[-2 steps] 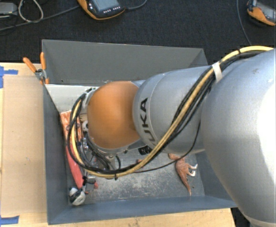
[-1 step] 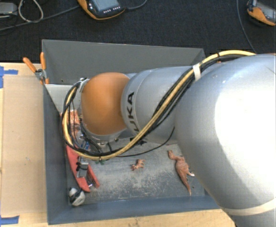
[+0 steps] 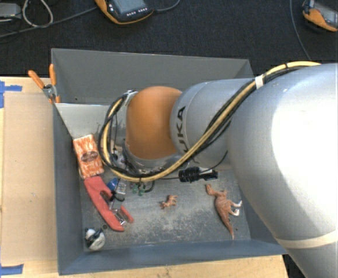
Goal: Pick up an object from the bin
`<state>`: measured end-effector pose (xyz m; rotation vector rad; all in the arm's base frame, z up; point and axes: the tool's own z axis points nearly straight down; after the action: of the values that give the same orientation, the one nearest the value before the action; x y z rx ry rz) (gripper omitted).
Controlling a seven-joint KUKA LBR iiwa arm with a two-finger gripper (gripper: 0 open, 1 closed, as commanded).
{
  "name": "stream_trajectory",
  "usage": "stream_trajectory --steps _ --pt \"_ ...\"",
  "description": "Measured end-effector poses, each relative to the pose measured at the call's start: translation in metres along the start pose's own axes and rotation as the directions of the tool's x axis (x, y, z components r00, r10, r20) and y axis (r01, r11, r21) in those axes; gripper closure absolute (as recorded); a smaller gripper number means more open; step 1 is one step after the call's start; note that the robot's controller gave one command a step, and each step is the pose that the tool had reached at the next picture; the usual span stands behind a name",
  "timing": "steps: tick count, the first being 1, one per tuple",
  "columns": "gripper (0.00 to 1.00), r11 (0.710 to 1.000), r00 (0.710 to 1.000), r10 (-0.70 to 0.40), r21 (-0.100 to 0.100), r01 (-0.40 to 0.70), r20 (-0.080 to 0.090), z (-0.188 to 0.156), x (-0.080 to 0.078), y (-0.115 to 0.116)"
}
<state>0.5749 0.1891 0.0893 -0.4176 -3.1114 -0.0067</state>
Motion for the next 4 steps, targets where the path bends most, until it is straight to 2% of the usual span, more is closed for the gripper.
stream_trajectory --steps 1,2,3,4 --pt "0.00 0.969 0.969 -0.249 0.002 0.249 0.004 0.007 -0.001 0.011" --pt "0.00 0.921 0.921 -0.390 -0.001 0.390 0.004 0.007 0.014 -0.002" --pt "0.00 0.997 0.997 -0.075 -0.001 0.075 0.001 -0.007 0.022 -0.011" --pt "0.00 1.000 1.000 -0.029 0.001 0.029 -0.001 -0.022 0.024 -0.035"
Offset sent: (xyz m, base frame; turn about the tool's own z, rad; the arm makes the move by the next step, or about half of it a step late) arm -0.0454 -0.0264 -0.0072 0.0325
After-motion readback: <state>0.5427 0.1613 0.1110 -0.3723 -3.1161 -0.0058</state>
